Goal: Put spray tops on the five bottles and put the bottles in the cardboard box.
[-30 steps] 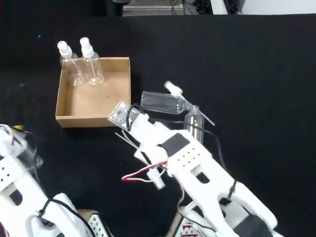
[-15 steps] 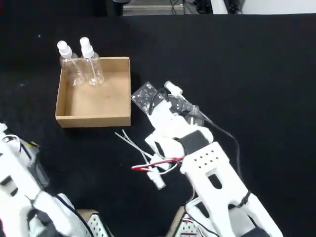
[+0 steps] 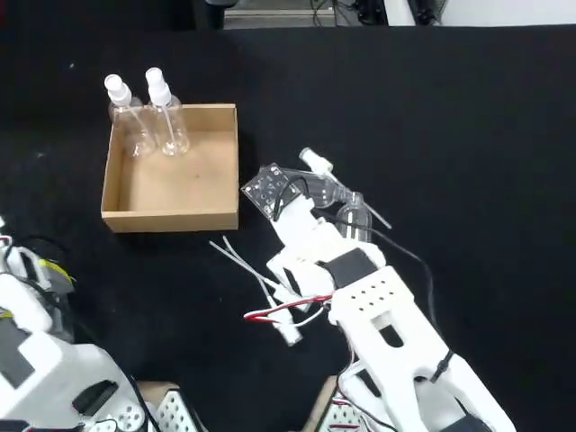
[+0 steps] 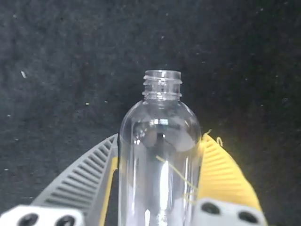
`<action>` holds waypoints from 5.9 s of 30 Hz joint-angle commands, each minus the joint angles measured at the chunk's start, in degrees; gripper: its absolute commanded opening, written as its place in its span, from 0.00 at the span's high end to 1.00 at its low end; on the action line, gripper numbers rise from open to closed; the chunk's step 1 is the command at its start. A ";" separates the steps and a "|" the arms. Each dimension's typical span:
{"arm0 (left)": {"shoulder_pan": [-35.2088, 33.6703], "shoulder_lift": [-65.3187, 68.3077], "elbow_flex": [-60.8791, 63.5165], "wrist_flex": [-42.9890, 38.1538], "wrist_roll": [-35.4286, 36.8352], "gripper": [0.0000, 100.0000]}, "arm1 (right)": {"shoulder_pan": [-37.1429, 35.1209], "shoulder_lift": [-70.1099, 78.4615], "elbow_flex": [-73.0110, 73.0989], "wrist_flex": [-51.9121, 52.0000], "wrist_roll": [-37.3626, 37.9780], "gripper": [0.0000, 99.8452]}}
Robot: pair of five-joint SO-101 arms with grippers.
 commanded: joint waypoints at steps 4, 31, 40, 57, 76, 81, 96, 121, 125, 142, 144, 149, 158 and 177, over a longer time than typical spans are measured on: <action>-1.63 5.27 -9.89 7.47 -6.68 0.64 | 0.70 -2.33 -0.31 -1.49 -0.18 0.75; -5.23 -15.30 18.33 -11.25 -28.84 0.75 | 0.79 -2.33 -0.22 -1.14 -0.18 0.75; -5.49 -15.82 10.59 0.62 -30.42 0.97 | 0.62 -2.33 -0.22 -1.05 -0.53 0.75; -1.19 -27.60 18.15 -4.92 -11.78 0.97 | -7.12 -1.89 1.45 0.88 -2.90 0.87; 18.51 -51.52 29.76 -4.40 5.54 0.97 | -4.48 -1.89 11.03 2.64 9.05 0.82; 27.82 -51.60 26.59 -4.40 9.32 0.97 | -2.90 -1.80 12.97 -1.23 10.73 0.82; 36.44 -51.69 22.29 -4.40 12.40 0.97 | -1.14 -2.95 10.24 -0.18 11.34 0.99; 63.60 -51.69 8.31 6.42 -1.05 0.97 | 33.67 -6.02 -41.54 48.97 46.07 0.99; 66.68 -51.60 11.21 1.85 -1.23 0.97 | 39.82 -5.76 -43.47 49.49 53.71 0.99; 80.48 -51.69 20.18 -7.03 -29.98 0.97 | 40.88 -6.02 -42.33 50.37 63.12 0.99; 81.36 -51.52 19.56 -8.09 -31.74 0.97 | 40.70 -6.02 -42.33 51.34 65.85 0.99; 79.16 -50.90 20.97 -11.96 -32.62 0.97 | 40.70 -6.11 -42.33 51.52 69.36 0.99; 75.21 -50.99 27.47 -21.63 -32.53 0.97 | 38.68 -11.30 -42.24 51.60 72.26 0.99; 76.97 -50.99 29.14 -21.89 -32.18 0.97 | 35.78 -16.04 -32.48 51.43 71.03 0.99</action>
